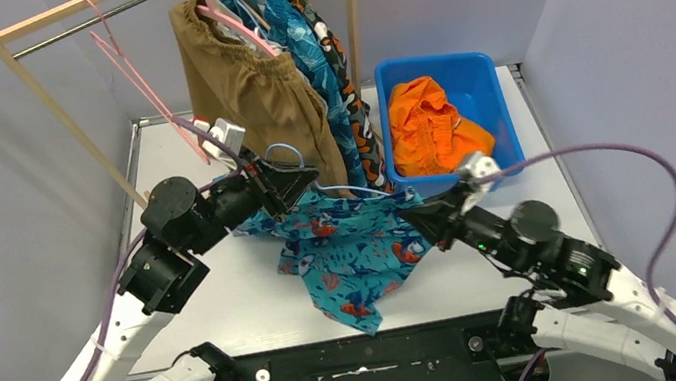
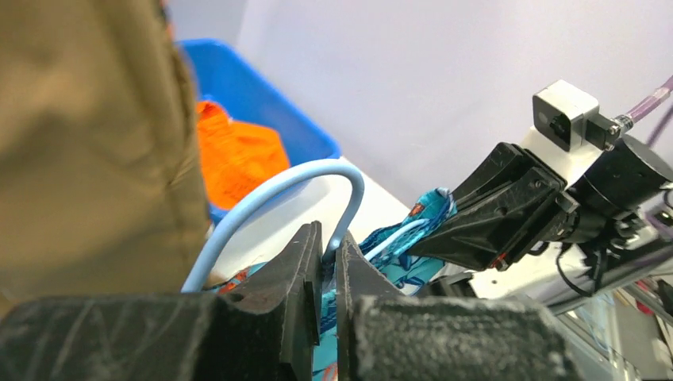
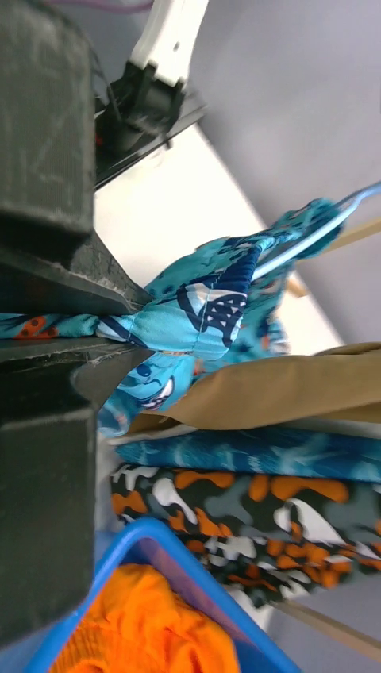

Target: Remove the shorts from the hanger

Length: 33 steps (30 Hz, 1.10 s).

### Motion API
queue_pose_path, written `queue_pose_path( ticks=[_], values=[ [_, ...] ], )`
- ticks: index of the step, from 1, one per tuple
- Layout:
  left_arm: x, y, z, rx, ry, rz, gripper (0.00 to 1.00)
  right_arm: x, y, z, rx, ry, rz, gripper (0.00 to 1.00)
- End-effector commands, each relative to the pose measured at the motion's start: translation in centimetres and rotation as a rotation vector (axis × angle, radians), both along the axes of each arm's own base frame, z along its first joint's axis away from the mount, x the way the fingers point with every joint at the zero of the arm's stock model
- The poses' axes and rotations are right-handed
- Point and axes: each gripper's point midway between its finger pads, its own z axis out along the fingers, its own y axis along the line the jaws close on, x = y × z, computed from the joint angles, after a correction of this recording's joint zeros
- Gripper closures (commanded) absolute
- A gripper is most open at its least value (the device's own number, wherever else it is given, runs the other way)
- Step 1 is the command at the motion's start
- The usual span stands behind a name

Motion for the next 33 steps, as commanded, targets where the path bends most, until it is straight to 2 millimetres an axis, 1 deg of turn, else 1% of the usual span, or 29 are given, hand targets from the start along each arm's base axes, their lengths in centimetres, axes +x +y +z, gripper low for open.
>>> queue_pose_path(
  ticks=[1,3,6,8,10,11,12,14,16,18,19,20,22,23,24,25,27,29,31,33],
  values=[
    [-3.2,-1.0,7.4,-0.105,-0.103,-0.135,1.00,2.1,-7.9,9.0,0.314,-0.171,-0.364,1.00],
    [-3.1,-1.9,8.8,-0.116,-0.125,-0.157,1.00,1.4,-9.5,11.3,0.297,-0.213,-0.386,1.00],
    [-3.2,-3.6,9.6,-0.099,-0.150,-0.201,1.00,1.4,-11.1,13.9,0.215,-0.254,-0.436,1.00],
    [-3.1,-4.4,9.7,-0.096,-0.162,-0.197,1.00,1.7,-11.6,14.8,0.147,-0.256,-0.466,1.00],
    [-2.8,-4.8,9.1,-0.088,-0.160,-0.174,1.00,2.3,-11.2,14.7,0.087,-0.246,-0.470,1.00],
    [-2.5,-4.8,8.6,-0.082,-0.156,-0.152,1.00,2.6,-10.6,14.2,0.065,-0.235,-0.464,1.00],
    [-1.9,-4.6,8.0,-0.070,-0.146,-0.118,1.00,3.0,-9.7,13.3,0.040,-0.219,-0.448,0.99],
    [-0.3,-3.3,6.0,-0.037,-0.110,-0.001,1.00,3.9,-7.3,10.8,-0.008,-0.180,-0.392,0.98],
    [1.2,-1.1,3.6,0.002,-0.068,0.144,1.00,4.9,-4.5,8.0,-0.048,-0.135,-0.334,0.98],
    [1.8,1.8,1.6,0.038,-0.041,0.276,1.00,6.2,-2.2,5.2,-0.075,-0.090,-0.309,0.98],
    [2.1,3.3,0.8,0.053,-0.031,0.338,1.00,7.0,-1.3,4.6,-0.078,-0.086,-0.301,0.98],
    [2.3,4.8,0.3,0.062,-0.024,0.403,1.00,7.8,-0.3,4.6,-0.075,-0.096,-0.285,0.98],
    [2.4,7.5,0.0,0.070,-0.020,0.510,1.00,9.8,1.3,5.8,-0.068,-0.103,-0.249,0.98],
    [2.3,8.6,0.2,0.068,-0.023,0.545,1.00,11.0,1.9,6.6,-0.068,-0.095,-0.226,0.99],
    [2.2,9.5,0.4,0.069,-0.026,0.575,1.00,12.1,3.1,6.7,-0.080,-0.070,-0.184,0.99],
    [2.0,10.2,0.7,0.068,-0.030,0.596,1.00,13.1,3.4,7.3,-0.083,-0.054,-0.171,0.99],
    [1.5,10.8,1.1,0.069,-0.036,0.596,1.00,14.2,4.3,8.0,-0.088,-0.041,-0.133,0.99],
    [0.8,10.6,1.6,0.047,-0.041,0.559,1.00,14.4,5.3,7.5,-0.100,-0.021,-0.086,0.97],
    [0.3,10.2,1.6,0.033,-0.047,0.517,1.00,13.9,6.0,4.6,-0.109,0.027,-0.047,0.96],
    [0.1,9.6,0.5,0.064,-0.034,0.484,1.00,13.4,5.6,1.2,-0.101,0.096,-0.062,0.95]
  ],
)
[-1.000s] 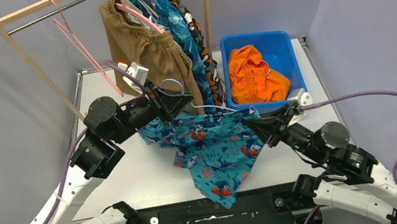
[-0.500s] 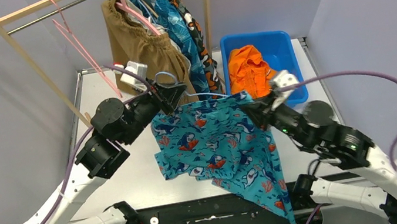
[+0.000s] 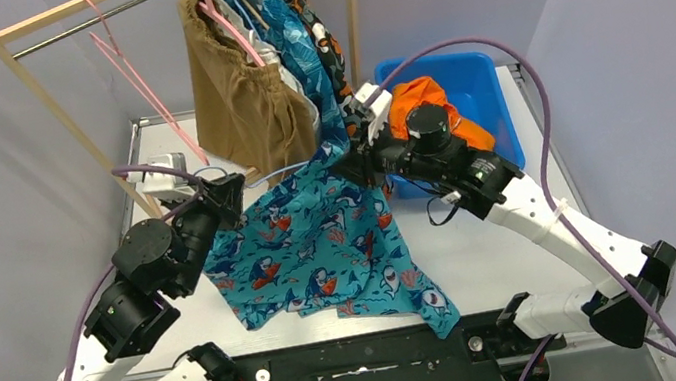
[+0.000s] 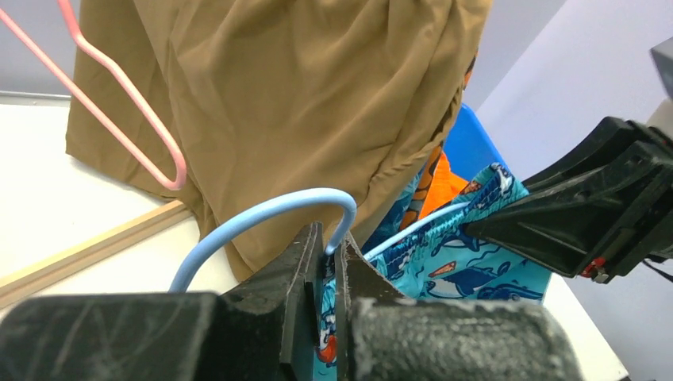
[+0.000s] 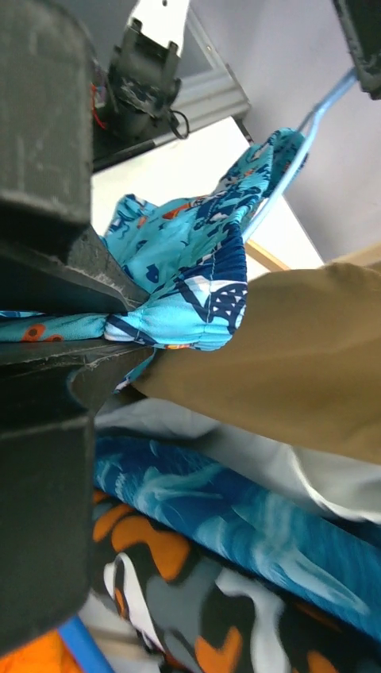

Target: Remove the shorts from the hanger

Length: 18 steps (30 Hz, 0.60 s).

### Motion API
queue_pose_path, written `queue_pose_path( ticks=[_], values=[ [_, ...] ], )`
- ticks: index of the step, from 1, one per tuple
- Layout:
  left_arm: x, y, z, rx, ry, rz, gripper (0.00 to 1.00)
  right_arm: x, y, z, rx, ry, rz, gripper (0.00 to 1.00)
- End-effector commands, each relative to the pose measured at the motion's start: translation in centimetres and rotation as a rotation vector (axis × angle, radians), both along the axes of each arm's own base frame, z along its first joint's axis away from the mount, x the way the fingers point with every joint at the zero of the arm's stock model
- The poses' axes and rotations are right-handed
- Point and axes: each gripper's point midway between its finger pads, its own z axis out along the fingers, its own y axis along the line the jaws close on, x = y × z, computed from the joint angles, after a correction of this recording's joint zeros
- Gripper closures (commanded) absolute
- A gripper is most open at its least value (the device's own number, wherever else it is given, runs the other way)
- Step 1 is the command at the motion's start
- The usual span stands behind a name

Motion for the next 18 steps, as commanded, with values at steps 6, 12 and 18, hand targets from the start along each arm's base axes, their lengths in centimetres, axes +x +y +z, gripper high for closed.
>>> queue_pose_path(
  ticks=[6,12,18],
  values=[
    [-2.4,-3.8,-2.4,0.031,0.055,-0.244,1.00,1.1,-6.6,-10.3,0.029,0.175,-0.353,0.75],
    [-1.4,-5.2,-5.2,0.066,0.104,-0.250,1.00,-0.7,-10.0,-8.5,-0.009,0.171,-0.434,0.42],
    [-0.8,-5.1,-7.6,0.112,0.164,-0.214,1.00,-2.6,-10.6,-7.1,0.071,0.143,-0.401,0.22]
  ],
)
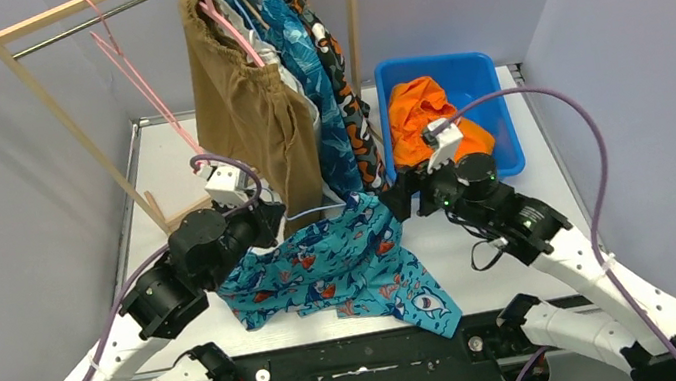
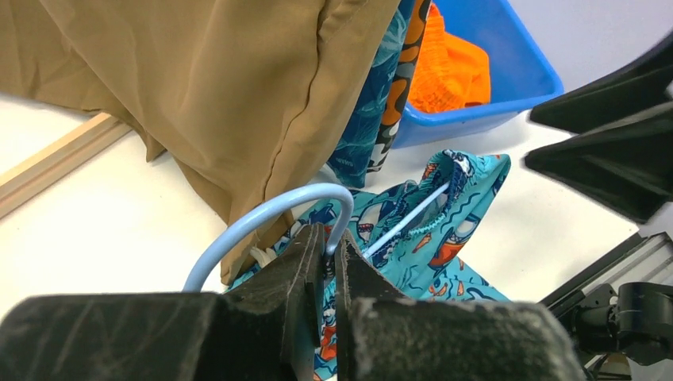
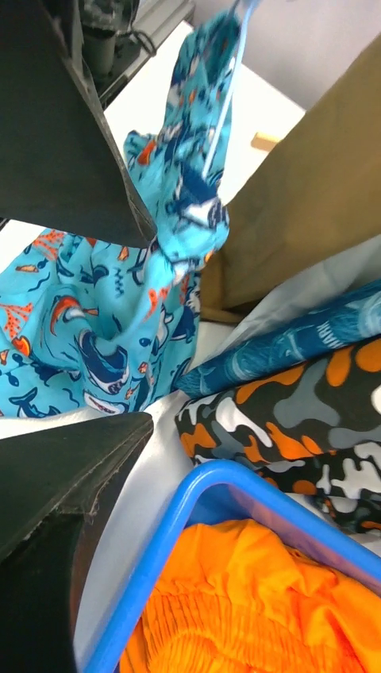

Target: Remove the shorts from the hanger

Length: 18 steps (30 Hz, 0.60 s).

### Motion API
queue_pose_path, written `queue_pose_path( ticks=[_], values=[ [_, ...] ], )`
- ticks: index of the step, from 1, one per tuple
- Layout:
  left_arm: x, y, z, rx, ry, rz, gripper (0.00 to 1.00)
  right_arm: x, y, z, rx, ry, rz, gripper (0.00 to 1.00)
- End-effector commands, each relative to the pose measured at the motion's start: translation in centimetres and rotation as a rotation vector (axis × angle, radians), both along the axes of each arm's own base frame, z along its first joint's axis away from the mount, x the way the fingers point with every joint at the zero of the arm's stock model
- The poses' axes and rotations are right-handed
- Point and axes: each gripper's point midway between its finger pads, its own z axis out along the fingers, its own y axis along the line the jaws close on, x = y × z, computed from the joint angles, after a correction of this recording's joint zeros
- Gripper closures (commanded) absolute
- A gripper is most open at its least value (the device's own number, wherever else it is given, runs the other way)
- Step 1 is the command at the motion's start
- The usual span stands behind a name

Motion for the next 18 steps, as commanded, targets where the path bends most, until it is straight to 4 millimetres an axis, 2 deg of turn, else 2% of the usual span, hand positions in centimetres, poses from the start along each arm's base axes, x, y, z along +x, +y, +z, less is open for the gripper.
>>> queue_pose_path(
  ticks=[1,5,7,10,13,15,18],
  values=[
    [0.4,-0.5,1.0,-0.051,-0.031,0.004,1.00,-0.4,-0.7,2.4,0.079,-0.069,-0.031,0.22],
    [-0.1,-1.1,0.8,-0.070,-0.027,-0.033,1.00,0.1,0.3,2.2,0.108,-0.039,-0.029,0.22],
    [-0.2,-1.3,0.8,-0.070,-0.021,-0.043,1.00,0.5,1.2,2.2,0.107,-0.011,-0.026,0.26],
    [-0.3,-1.1,0.8,-0.053,-0.013,-0.044,1.00,0.3,3.2,2.1,0.065,-0.002,0.018,0.30],
    [-0.5,-1.0,0.7,-0.052,-0.007,-0.046,1.00,-1.2,6.0,0.9,-0.029,-0.012,0.114,0.30],
    [-0.7,-1.0,0.8,-0.061,-0.007,-0.052,1.00,-1.5,7.1,0.3,-0.079,-0.002,0.148,0.32],
    [-0.9,-0.9,0.9,-0.071,-0.007,-0.054,1.00,-1.2,7.3,-0.6,-0.122,0.019,0.132,0.42]
  ],
)
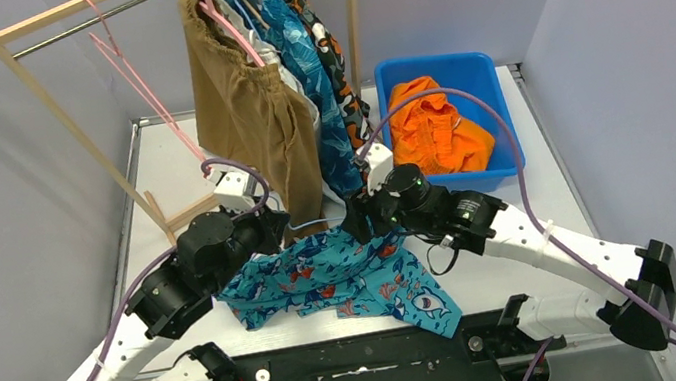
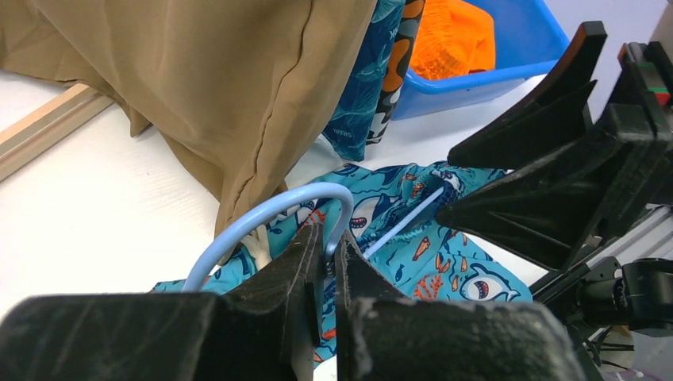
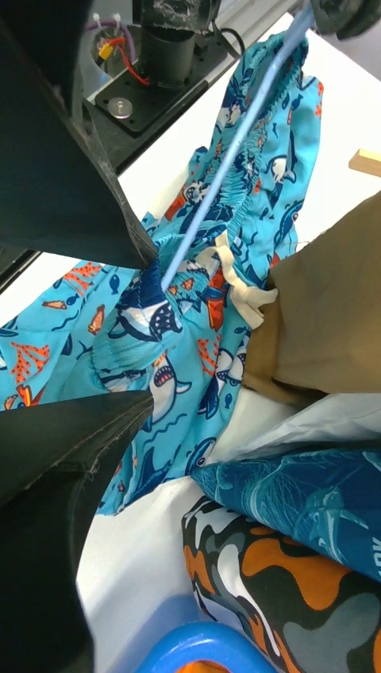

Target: Remove the shorts from the hanger

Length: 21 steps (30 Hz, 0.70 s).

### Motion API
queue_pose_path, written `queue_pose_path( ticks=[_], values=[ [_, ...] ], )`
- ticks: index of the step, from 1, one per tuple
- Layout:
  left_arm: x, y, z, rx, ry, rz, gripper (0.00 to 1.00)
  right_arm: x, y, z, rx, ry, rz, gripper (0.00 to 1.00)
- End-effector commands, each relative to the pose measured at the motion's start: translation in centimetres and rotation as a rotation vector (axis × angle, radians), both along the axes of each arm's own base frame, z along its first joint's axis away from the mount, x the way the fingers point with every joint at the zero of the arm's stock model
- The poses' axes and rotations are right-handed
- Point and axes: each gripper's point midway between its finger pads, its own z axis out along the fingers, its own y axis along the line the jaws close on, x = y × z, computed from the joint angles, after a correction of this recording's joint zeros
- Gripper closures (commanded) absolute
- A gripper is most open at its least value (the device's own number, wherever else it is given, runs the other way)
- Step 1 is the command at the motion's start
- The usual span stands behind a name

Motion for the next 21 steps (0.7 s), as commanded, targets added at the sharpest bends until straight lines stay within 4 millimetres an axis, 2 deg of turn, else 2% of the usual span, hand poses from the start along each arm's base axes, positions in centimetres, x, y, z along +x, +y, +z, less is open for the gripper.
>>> queue_pose_path(
  ticks=[1,4,9,15,19,21],
  values=[
    [-0.4,-0.2,3.5,-0.105,-0.060,-0.014,1.00,1.4,0.1,2.3,-0.014,-0.075,-0.043,0.45],
    [-0.5,0.1,3.3,-0.106,-0.058,-0.004,1.00,1.4,-0.3,2.4,-0.022,-0.086,-0.048,0.52],
    [-0.4,0.2,3.2,-0.097,-0.057,0.004,1.00,1.0,-1.0,3.5,0.029,-0.128,-0.056,0.77],
    [0.0,0.7,2.5,-0.073,-0.046,0.042,1.00,1.4,-2.6,3.6,0.006,-0.150,-0.127,0.89],
    [0.1,1.4,2.5,-0.060,-0.045,0.069,1.00,2.3,-4.6,2.9,-0.037,-0.167,-0.226,0.92],
    [0.0,1.7,2.6,-0.069,-0.052,0.081,1.00,3.2,-6.3,2.6,-0.061,-0.169,-0.318,0.92]
  ],
)
